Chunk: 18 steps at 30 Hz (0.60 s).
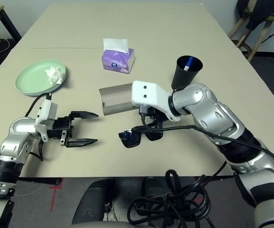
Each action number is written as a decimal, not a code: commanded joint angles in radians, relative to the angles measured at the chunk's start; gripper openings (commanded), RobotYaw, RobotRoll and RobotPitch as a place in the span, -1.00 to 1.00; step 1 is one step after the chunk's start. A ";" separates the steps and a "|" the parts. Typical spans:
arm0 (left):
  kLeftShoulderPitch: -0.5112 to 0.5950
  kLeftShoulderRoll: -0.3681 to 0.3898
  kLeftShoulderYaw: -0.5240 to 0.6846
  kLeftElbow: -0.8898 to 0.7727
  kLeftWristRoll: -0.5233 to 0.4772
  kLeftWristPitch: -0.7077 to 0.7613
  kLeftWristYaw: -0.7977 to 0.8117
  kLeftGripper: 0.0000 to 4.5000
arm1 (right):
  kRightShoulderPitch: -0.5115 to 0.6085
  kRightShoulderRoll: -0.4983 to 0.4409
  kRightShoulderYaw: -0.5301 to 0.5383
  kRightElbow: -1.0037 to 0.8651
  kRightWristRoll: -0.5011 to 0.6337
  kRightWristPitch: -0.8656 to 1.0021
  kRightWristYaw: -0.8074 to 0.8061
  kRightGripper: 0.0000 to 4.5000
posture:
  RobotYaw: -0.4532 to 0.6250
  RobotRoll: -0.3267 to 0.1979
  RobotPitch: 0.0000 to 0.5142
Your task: Organize and tidy the items on the table.
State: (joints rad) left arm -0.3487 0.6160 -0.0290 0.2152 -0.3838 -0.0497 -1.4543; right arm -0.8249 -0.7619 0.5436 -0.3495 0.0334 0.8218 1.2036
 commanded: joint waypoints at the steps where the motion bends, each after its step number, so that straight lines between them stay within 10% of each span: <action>1: 0.001 0.006 -0.017 -0.003 0.010 -0.013 -0.008 0.98 | -0.039 -0.020 0.062 -0.018 -0.023 0.009 0.042 1.00 | 0.03 0.25 -0.32; 18: -0.016 -0.005 -0.028 -0.009 0.022 -0.016 0.023 0.98 | -0.144 -0.021 0.221 0.098 -0.168 -0.129 0.178 1.00 | 0.04 0.25 -0.31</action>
State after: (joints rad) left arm -0.3682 0.6111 -0.0409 0.2151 -0.3757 -0.0508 -1.4291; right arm -0.9593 -0.7763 0.7384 -0.2603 -0.1122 0.7277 1.3658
